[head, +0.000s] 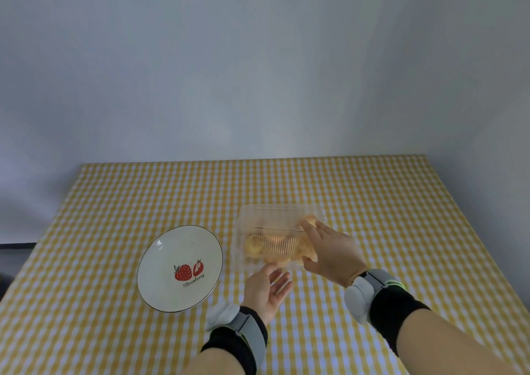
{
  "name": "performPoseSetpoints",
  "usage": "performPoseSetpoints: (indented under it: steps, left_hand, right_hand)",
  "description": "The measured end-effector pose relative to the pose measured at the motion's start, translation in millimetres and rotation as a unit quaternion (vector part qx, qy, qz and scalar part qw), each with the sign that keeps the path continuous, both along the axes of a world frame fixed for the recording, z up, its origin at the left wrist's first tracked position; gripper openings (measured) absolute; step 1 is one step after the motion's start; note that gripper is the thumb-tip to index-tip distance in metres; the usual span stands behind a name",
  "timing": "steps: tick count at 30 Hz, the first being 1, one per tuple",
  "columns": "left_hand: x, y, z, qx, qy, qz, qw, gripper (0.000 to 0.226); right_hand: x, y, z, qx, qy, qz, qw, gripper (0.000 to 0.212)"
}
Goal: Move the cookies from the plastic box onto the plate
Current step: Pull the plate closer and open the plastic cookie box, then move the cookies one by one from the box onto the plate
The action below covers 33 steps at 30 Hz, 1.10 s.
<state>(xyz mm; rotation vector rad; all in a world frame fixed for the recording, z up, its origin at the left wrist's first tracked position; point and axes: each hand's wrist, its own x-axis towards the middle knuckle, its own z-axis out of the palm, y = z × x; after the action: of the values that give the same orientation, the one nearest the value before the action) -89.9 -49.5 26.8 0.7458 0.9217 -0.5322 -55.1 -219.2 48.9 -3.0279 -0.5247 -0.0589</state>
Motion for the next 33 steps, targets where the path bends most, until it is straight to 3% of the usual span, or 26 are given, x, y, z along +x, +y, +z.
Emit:
performPoseSetpoints:
  steps: [11, 16, 20, 22, 26, 28, 30, 33]
  left_hand:
    - [6, 2, -14, 0.002, 0.015, 0.023, 1.000, 0.015]
    - [1, 8, -15, 0.031, 0.012, 0.021, 0.999, 0.030]
    - [4, 8, -13, 0.044, 0.029, 0.006, 0.999, 0.035]
    - [-6, 15, -7, 0.049, 0.032, -0.001, 0.998, 0.034]
    - [-14, 29, 1, 0.017, 0.049, -0.109, 0.993, 0.038]
    - [-17, 38, 5, 0.035, 0.036, -0.189, 0.981, 0.043]
    - [-19, 50, 6, 0.073, 0.012, -0.218, 0.973, 0.040]
    - [-22, 66, 7, 0.140, -0.019, -0.187, 0.972, 0.030]
  right_hand:
    - [3, 3, -10, 0.017, -0.074, -0.001, 0.997, 0.052]
    - [17, 12, 26, 0.049, -0.137, -0.039, 0.989, 0.057]
    - [39, 7, 38, 0.100, 0.008, -0.099, 0.990, 0.061]
    - [39, 11, 40, 0.147, 0.017, -0.135, 0.980, 0.061]
    - [50, 14, 39, 0.316, -0.031, -0.289, 0.903, 0.054]
    - [50, 12, 39, 0.342, -0.037, -0.328, 0.880, 0.050]
    - [42, 11, 31, 0.336, -0.007, -0.319, 0.886, 0.040]
    - [24, 17, 13, 0.307, 0.109, -0.277, 0.904, 0.026]
